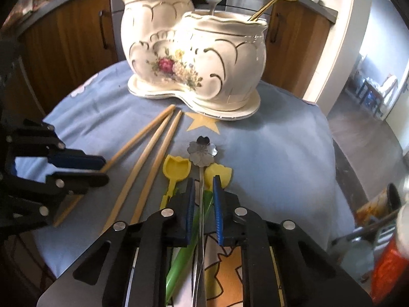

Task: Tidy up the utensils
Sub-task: 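Close the left tool on a chopstick while the right tool grasps the silver spoon, then lift the chopstick with the left tool while the right tool lifts the silver spoon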

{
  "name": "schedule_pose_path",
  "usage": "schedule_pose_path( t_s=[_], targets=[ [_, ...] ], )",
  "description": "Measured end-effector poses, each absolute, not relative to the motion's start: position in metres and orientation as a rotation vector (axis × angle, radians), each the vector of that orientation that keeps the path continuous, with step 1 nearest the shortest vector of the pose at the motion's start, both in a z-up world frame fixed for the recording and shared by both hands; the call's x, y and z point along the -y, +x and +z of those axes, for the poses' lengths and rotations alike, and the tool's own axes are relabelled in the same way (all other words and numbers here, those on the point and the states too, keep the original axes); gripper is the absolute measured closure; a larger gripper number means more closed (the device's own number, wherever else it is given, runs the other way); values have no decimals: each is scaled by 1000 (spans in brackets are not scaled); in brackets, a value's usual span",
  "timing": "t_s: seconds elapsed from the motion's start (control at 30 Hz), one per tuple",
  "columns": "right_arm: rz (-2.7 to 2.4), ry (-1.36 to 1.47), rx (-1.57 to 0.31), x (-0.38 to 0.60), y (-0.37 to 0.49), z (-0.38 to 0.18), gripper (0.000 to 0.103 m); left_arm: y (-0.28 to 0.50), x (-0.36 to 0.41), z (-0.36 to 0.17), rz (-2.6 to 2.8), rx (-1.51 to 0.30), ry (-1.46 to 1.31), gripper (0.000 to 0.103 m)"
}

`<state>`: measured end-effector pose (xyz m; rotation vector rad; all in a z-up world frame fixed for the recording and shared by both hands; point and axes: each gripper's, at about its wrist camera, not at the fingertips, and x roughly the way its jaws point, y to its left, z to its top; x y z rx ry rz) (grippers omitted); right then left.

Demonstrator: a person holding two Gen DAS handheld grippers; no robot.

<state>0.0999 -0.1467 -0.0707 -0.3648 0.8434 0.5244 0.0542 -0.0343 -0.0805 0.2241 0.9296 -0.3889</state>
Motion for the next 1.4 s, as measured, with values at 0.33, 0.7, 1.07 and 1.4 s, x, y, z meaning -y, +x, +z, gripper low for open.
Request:
schedule_pose_path(
  t_s=[0.33,0.7,1.07,1.4],
  targets=[
    [513,-394,-833,137,98,-69,99,65,33,-80,-382,-974,196,90],
    [553,-244,-729,167,86,-37,99,55,19,-67,-355,-944,209,98],
    [569,-180,-590,186,65,0,99,38,5,-31,-365,-826,186,98],
    [581,-115,-495,191,59,33,99,21,-7,9,-413,-612,115,98]
  ],
)
